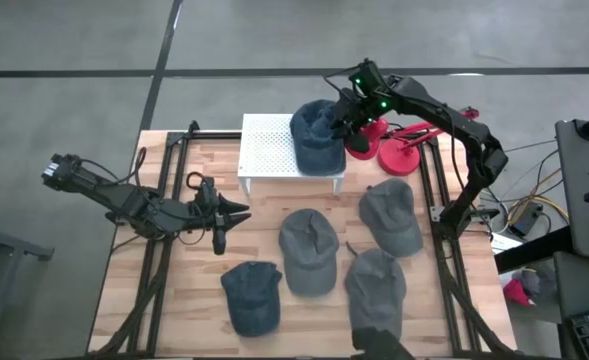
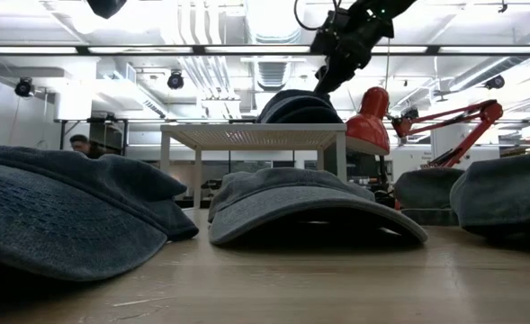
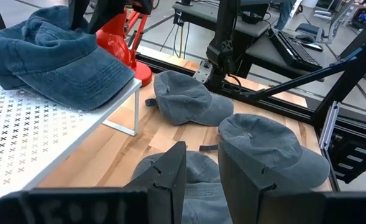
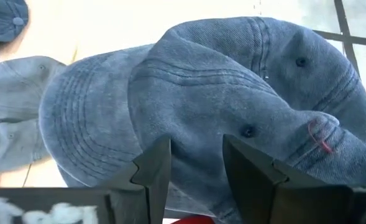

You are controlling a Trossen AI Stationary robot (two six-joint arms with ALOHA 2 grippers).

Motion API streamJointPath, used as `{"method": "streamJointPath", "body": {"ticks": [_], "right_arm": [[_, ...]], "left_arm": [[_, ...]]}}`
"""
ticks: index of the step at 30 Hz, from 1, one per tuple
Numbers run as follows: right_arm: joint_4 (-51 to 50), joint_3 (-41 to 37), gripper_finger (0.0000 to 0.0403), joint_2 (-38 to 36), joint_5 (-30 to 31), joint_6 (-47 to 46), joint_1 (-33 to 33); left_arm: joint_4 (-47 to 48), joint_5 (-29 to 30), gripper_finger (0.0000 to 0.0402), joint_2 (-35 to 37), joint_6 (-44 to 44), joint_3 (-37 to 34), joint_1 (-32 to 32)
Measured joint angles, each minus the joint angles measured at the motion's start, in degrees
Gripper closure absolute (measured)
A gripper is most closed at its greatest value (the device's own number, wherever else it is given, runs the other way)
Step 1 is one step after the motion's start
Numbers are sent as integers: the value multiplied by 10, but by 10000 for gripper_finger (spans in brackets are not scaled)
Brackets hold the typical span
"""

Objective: Pick & Place hat
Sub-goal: Stack the left blue cap on top of the blue cap on the shelf, then stack the blue cap on top of the blue cap on the shelf

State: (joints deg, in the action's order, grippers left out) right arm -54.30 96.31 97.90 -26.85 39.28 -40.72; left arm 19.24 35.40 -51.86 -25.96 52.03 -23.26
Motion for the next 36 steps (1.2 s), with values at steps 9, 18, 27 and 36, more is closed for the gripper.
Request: {"method": "streamJointPath", "body": {"ticks": [9, 18, 27, 36], "right_arm": [[-12, 21, 257, -7, -1, -14, 3], [-45, 38, 262, -39, -1, -21, 9], [-149, 38, 274, -75, -1, -39, 39], [-291, 38, 275, -90, -1, -85, 53]], "left_arm": [[0, -5, 305, 0, 0, 0, 0], [0, -12, 305, 0, 2, 0, 0], [1, -16, 305, 0, 34, 0, -1], [0, -15, 305, 0, 24, -27, 0]]}}
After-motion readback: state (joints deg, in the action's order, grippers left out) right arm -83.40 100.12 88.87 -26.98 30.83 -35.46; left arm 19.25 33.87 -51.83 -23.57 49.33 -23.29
